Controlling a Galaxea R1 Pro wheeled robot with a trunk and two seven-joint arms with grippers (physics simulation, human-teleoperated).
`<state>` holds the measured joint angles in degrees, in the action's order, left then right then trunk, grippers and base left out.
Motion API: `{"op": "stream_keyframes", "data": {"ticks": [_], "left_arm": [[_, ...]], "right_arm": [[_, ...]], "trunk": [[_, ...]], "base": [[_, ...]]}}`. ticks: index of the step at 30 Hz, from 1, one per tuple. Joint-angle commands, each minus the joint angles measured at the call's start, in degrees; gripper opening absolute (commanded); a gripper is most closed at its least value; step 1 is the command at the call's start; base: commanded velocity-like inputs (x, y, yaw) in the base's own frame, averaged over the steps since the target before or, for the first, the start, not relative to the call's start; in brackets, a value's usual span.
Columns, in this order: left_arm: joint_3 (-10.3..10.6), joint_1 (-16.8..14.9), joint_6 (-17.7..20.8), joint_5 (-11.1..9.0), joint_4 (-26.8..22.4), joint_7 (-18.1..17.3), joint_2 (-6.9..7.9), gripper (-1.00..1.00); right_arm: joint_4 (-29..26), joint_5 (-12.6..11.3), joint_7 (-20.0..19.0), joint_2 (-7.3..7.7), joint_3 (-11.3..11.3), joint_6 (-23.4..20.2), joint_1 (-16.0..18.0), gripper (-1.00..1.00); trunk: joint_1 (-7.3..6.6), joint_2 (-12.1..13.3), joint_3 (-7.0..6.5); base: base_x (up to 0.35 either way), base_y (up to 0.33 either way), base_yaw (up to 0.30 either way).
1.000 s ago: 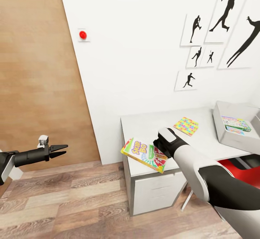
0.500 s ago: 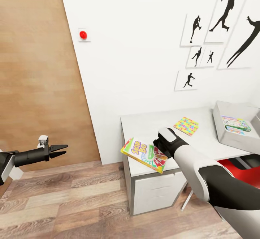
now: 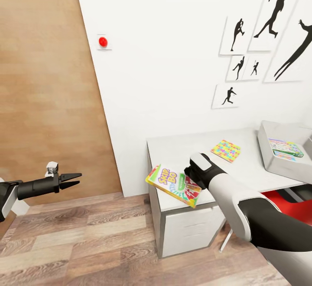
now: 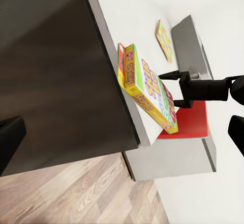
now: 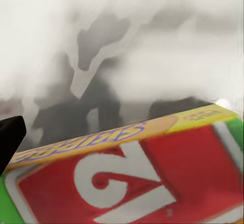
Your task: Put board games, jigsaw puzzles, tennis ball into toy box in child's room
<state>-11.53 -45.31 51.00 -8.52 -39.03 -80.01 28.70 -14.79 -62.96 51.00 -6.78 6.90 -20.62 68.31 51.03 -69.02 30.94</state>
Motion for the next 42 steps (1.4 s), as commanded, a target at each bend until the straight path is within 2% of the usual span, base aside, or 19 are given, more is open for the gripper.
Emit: {"op": "stream_keyframes", "data": {"ticks": [1,42], "left_arm": [[0.01,-0.04,0.6,-0.09,0.01,-0.14,-0.02,1.0],[-0.03,-0.04,0.6,-0.09,0.01,-0.11,-0.04,1.0]], "right_arm": [[1.87,-1.2,0.24,0.01,-0.66,-0.38,-0.02,1.0],[1.87,-1.2,0.24,0.05,-0.66,-0.38,-0.03,1.0]], "trunk": [[0.01,-0.03,0.07],[0.01,-0.03,0.07]], "base": [[0.0,0.019,0.0],[0.0,0.032,0.0]]}}
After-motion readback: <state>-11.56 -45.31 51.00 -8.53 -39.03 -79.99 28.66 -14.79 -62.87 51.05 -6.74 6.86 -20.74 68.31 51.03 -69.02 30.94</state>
